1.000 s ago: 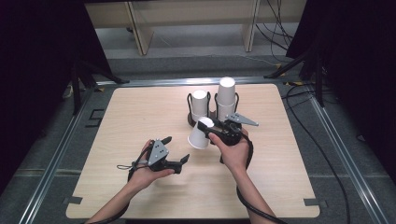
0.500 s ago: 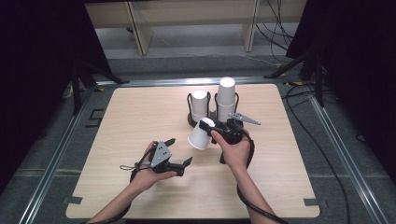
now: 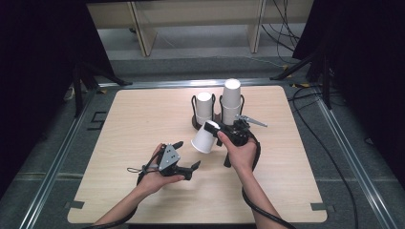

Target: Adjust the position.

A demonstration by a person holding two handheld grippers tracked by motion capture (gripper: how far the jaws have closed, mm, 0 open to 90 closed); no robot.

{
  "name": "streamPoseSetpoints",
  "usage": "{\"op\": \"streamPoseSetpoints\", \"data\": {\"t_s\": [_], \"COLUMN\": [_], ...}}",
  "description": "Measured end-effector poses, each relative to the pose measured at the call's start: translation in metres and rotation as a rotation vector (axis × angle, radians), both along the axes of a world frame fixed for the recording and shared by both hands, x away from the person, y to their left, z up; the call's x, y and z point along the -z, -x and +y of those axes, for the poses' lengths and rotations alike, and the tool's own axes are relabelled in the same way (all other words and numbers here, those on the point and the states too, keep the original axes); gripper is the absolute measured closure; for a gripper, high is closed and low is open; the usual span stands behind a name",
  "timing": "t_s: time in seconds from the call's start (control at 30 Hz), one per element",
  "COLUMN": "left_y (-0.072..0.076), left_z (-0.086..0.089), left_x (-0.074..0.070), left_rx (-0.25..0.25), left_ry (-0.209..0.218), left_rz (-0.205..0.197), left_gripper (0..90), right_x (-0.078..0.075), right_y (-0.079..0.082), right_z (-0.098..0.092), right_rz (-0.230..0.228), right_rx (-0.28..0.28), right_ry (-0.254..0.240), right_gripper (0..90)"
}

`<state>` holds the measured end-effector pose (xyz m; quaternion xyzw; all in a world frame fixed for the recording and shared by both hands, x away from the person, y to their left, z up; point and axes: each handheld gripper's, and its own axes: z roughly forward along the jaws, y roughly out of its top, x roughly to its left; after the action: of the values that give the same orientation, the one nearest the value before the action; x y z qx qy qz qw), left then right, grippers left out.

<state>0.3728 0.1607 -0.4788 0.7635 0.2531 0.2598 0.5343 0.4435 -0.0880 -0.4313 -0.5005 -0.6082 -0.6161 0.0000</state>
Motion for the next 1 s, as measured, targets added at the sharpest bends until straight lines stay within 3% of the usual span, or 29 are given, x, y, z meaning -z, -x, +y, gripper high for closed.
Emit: {"op": "streamPoseSetpoints", "data": {"t_s": [0.07,0.1,0.13,0.17,0.27,0.43,0.47,0.5,0.77,0.83,0.93,1.0], "left_y": [0.0,-0.001,-0.001,0.0,0.0,0.0,-0.001,-0.001,-0.002,-0.003,-0.003,-0.004], "left_z": [-0.001,-0.002,-0.003,-0.003,-0.004,-0.005,-0.005,-0.006,-0.008,-0.01,-0.011,-0.012], "left_x": [0.001,0.002,0.003,0.002,0.003,0.002,0.002,0.002,0.0,0.001,0.003,0.005], "left_rx": [0.005,0.01,0.011,0.011,0.016,0.022,0.022,0.023,0.027,0.029,0.033,0.038], "left_ry": [0.005,0.012,0.016,0.006,0.014,0.015,0.016,0.017,0.02,0.034,0.022,0.025], "left_rz": [-0.001,-0.003,-0.008,-0.004,-0.006,-0.013,-0.013,-0.012,-0.02,-0.027,-0.016,-0.017], "left_gripper": [5.4,5.4,5.3,5.3,5.2,4.8,4.8,4.8,4.4,4.2,3.5,2.7], "right_x": [0.001,0.0,0.002,0.003,0.005,0.007,0.005,0.008,0.008,0.006,0.007,0.007], "right_y": [-0.001,0.001,-0.001,-0.002,-0.002,-0.002,-0.001,-0.003,-0.004,-0.002,-0.003,-0.003], "right_z": [-0.001,0.0,-0.001,-0.002,-0.003,-0.006,-0.004,-0.007,-0.011,-0.012,-0.015,-0.016], "right_rz": [0.01,0.047,0.026,0.02,0.038,0.046,0.075,0.038,0.036,0.068,0.05,0.071], "right_rx": [0.003,-0.001,0.012,0.009,0.006,0.021,0.016,0.012,0.024,0.026,0.024,0.039], "right_ry": [-0.007,-0.043,-0.016,-0.02,-0.051,-0.048,-0.082,-0.063,-0.076,-0.099,-0.09,-0.093], "right_gripper": [35.8,35.8,35.8,35.8,35.8,35.8,35.8,35.8,35.8,35.8,35.8,35.8]}}
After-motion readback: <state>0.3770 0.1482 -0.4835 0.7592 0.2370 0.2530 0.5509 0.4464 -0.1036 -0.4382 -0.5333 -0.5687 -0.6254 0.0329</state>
